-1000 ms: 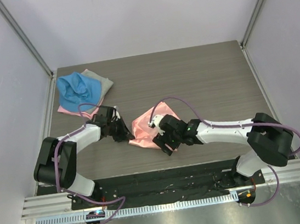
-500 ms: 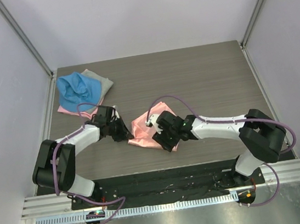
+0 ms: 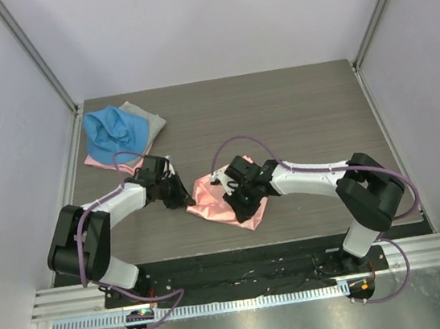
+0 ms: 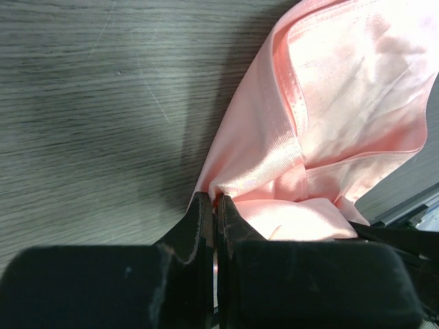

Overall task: Fold the napkin, place the utensils inside, and roll it up
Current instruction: Roll the napkin with the utensil

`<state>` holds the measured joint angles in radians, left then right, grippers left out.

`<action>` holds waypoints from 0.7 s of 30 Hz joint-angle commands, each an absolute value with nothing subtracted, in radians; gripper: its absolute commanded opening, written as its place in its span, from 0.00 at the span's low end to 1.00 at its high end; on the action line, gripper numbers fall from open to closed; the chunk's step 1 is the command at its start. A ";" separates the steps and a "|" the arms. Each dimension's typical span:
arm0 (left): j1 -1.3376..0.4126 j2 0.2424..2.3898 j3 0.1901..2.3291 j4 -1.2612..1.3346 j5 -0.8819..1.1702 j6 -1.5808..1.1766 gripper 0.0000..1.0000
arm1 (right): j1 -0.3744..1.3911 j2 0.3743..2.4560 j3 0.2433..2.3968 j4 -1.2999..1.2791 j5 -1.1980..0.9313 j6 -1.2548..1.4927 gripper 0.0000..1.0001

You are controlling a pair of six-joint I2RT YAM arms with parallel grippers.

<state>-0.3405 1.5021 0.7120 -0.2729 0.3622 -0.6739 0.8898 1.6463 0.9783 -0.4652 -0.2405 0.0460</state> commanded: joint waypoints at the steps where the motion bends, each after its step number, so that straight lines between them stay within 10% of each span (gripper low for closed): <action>1: -0.342 1.503 0.716 -0.296 0.342 -0.660 0.00 | 0.842 1.681 1.005 -0.517 -0.380 0.095 0.08; 8: -0.342 1.526 0.726 -0.298 0.333 -0.657 0.00 | 0.834 1.717 0.965 -0.517 -0.339 0.097 0.11; 16: -0.342 1.548 0.752 -0.330 0.334 -0.650 0.00 | 0.853 1.626 1.081 -0.592 -0.272 0.110 0.56; 21: -0.342 1.572 0.782 -0.370 0.348 -0.644 0.00 | 0.957 1.568 1.180 -0.550 -0.070 0.081 0.66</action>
<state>-0.3405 1.5475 0.7433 -0.3183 0.3584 -0.6712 0.8848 1.6535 1.0904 -0.5831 -0.2382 0.1055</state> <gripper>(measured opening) 0.031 0.636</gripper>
